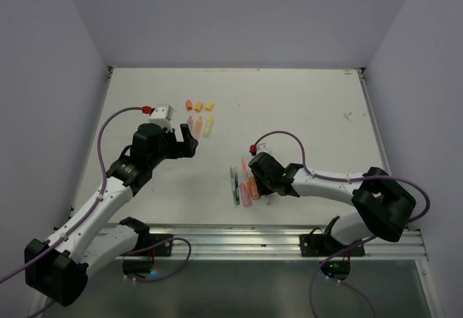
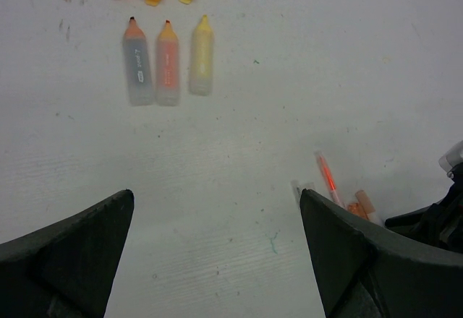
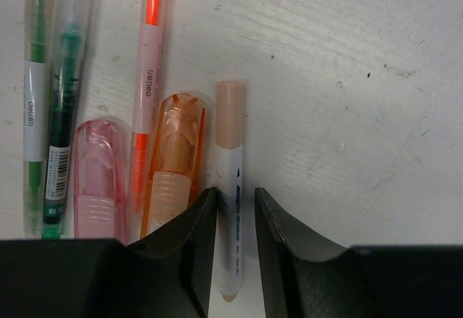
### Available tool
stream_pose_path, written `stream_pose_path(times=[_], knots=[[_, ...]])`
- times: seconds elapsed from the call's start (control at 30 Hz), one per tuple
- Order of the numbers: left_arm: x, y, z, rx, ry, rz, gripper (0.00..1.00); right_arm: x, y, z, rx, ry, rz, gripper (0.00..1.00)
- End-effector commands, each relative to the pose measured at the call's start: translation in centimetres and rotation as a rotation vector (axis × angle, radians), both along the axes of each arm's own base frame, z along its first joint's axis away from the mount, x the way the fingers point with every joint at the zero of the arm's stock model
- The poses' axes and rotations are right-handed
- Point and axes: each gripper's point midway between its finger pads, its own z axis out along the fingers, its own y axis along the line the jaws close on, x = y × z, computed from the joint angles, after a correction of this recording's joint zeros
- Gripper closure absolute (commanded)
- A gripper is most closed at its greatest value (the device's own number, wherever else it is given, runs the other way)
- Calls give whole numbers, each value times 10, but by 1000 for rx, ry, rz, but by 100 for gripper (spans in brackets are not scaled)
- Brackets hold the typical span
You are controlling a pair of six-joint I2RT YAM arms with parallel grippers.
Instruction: Open the pen caps
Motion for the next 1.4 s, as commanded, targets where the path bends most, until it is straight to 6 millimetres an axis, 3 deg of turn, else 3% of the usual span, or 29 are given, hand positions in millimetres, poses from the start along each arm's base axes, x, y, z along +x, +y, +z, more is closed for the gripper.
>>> stream_pose_path(times=[0.0, 0.17, 0.37, 0.53, 0.57, 0.7, 0.8, 0.93, 1.13, 1.37], knots=[[7, -9, 15, -50, -52, -26, 0, -5, -4, -11, -31, 38, -15, 69], [3, -30, 11, -131, -17, -109, 0, 1, -8, -6, -49, 5, -33, 90], [-2, -63, 10, -291, 22, -212, 0, 16, -9, 23, -13, -115, -34, 100], [2, -88, 21, -366, 4, -260, 0, 30, 7, 79, 147, -288, 16, 100], [0, -98, 26, -374, -1, -279, 0, 27, 13, 83, 193, -293, 48, 100], [-3, -132, 34, -383, -14, -322, 1, 28, 45, 132, 428, -415, 130, 100], [-7, -157, 36, -407, -4, -365, 7, 28, 55, 154, 528, -468, 157, 100], [-7, -175, 36, -441, -17, -357, 21, 27, 66, 163, 576, -480, 186, 100], [-14, -195, 38, -436, -24, -372, 29, 26, 72, 161, 607, -472, 193, 100], [-10, -195, 25, -433, 4, -309, 40, 26, 73, 161, 617, -476, 194, 100]])
